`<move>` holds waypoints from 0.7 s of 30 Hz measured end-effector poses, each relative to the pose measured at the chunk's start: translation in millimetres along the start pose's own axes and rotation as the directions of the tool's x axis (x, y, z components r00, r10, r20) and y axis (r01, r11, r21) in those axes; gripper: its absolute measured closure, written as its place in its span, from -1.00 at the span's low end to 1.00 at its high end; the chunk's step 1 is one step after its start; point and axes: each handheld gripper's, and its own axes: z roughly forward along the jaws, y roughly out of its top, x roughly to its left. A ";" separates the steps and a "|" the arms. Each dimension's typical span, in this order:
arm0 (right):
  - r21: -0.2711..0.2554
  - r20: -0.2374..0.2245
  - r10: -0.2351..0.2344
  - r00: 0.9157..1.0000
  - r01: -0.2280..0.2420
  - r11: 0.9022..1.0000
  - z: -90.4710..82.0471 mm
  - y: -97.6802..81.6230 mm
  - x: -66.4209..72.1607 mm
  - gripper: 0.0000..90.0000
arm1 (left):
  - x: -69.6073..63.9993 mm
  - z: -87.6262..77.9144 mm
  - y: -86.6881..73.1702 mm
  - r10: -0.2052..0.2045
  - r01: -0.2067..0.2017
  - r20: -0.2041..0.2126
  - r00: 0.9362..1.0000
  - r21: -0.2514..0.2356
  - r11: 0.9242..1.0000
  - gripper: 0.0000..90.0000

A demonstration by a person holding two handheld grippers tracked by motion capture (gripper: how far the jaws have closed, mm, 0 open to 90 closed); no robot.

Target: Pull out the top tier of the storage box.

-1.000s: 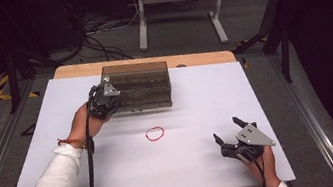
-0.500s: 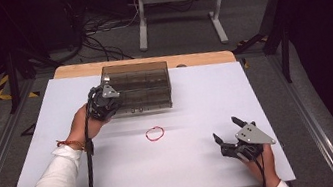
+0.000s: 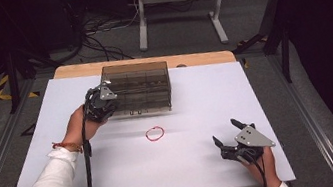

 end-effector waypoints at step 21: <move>0.009 -0.003 0.011 1.000 -0.011 1.000 1.8 1.5 1.6 -0.61 | -11.5 1.4 4.1 -0.020 0.019 -0.014 1.000 -0.071 0.997 0.86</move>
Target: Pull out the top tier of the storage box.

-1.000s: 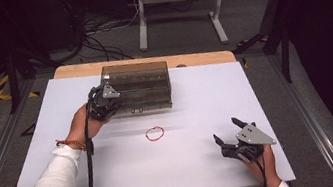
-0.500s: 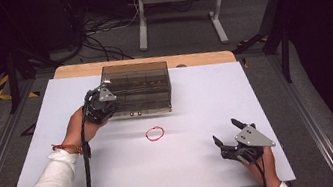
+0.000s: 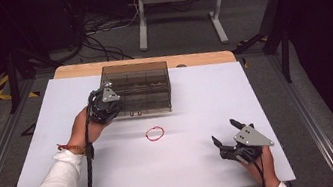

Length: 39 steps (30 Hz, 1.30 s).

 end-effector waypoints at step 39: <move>0.028 -0.218 0.065 0.974 -0.060 0.998 10.5 9.2 5.8 -0.38 | -16.9 -69.5 -54.5 0.020 -0.049 -0.112 0.994 -0.266 0.963 -0.62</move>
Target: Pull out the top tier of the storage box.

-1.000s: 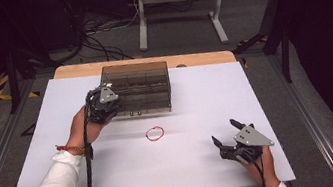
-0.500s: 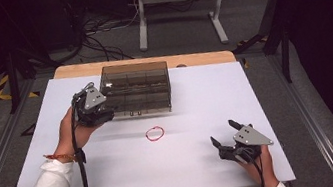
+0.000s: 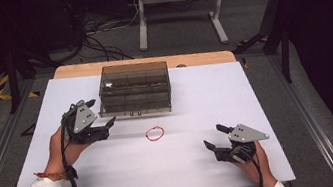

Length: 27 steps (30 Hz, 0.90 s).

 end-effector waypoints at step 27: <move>0.118 -0.209 -0.097 0.973 0.123 0.985 79.9 34.8 35.0 0.09 | -29.7 -39.6 -90.5 -0.088 0.085 0.047 0.995 0.063 0.994 -0.85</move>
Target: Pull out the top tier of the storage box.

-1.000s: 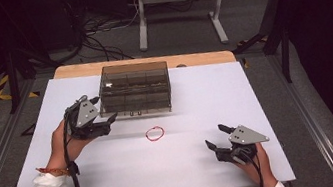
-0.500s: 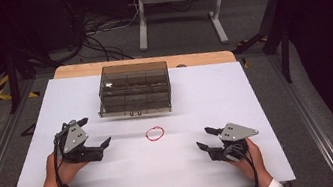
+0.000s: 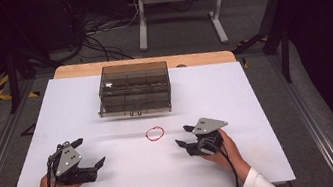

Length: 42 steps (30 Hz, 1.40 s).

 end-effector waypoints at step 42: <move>0.012 -0.234 -0.045 0.971 0.049 0.999 44.6 46.9 4.6 1.00 | 6.8 -3.0 -1.0 -0.041 0.042 -0.002 0.999 0.008 0.999 -0.75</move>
